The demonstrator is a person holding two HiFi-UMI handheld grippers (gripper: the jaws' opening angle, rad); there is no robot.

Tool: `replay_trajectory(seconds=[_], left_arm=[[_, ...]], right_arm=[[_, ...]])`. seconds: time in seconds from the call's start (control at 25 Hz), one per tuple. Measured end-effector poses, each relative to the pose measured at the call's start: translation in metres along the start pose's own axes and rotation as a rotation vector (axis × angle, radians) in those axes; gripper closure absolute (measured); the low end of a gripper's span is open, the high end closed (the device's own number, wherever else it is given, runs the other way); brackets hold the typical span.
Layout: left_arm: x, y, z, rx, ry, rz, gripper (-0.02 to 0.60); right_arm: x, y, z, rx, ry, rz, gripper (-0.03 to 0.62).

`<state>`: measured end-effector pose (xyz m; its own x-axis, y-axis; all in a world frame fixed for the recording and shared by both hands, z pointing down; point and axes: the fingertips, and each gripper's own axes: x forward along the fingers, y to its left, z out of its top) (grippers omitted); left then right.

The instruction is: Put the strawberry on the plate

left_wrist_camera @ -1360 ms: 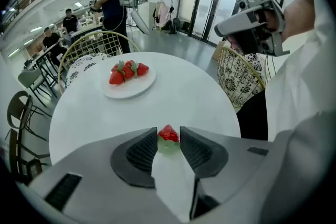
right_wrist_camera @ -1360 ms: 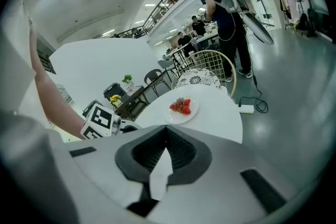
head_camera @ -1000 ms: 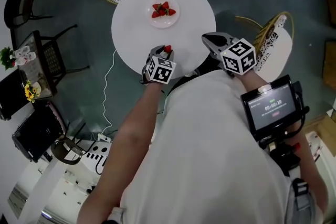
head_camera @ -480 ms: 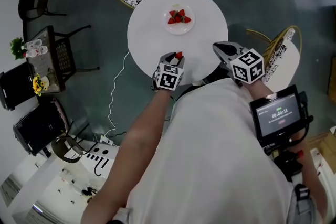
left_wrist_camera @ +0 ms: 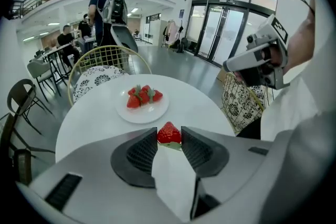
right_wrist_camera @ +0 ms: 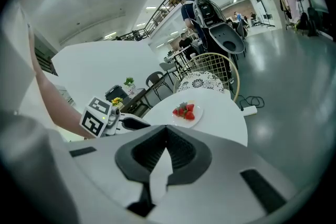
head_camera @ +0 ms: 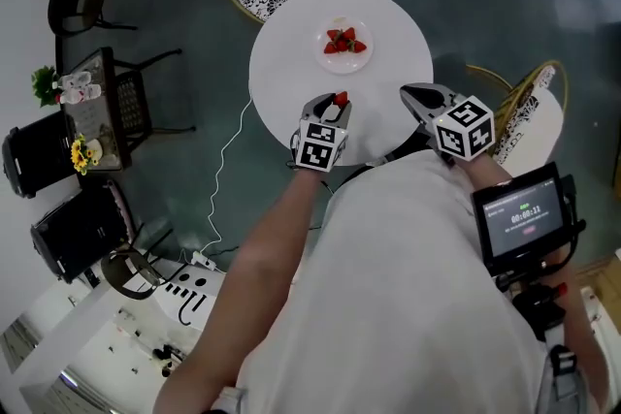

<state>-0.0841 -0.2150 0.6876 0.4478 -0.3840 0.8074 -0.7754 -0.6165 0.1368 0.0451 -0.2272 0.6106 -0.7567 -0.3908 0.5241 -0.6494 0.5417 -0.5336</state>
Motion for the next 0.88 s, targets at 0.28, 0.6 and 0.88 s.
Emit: replay_trajectory(seconds=[0.28, 0.6, 0.88], left_arm=[[0.016, 0.024, 0.031, -0.001, 0.008, -0.003, 0.454], [0.041, 0.040, 0.040, 0.026, 0.085, 0.027, 0.454], [0.058, 0.039, 0.034, 0.047, 0.120, 0.039, 0.454]], right_arm=[[-0.001, 0.000, 0.000, 0.023, 0.008, -0.013, 0.589], [-0.009, -0.012, -0.003, 0.060, 0.004, -0.055, 0.589], [-0.013, -0.018, -0.005, 0.071, 0.004, -0.074, 0.589]])
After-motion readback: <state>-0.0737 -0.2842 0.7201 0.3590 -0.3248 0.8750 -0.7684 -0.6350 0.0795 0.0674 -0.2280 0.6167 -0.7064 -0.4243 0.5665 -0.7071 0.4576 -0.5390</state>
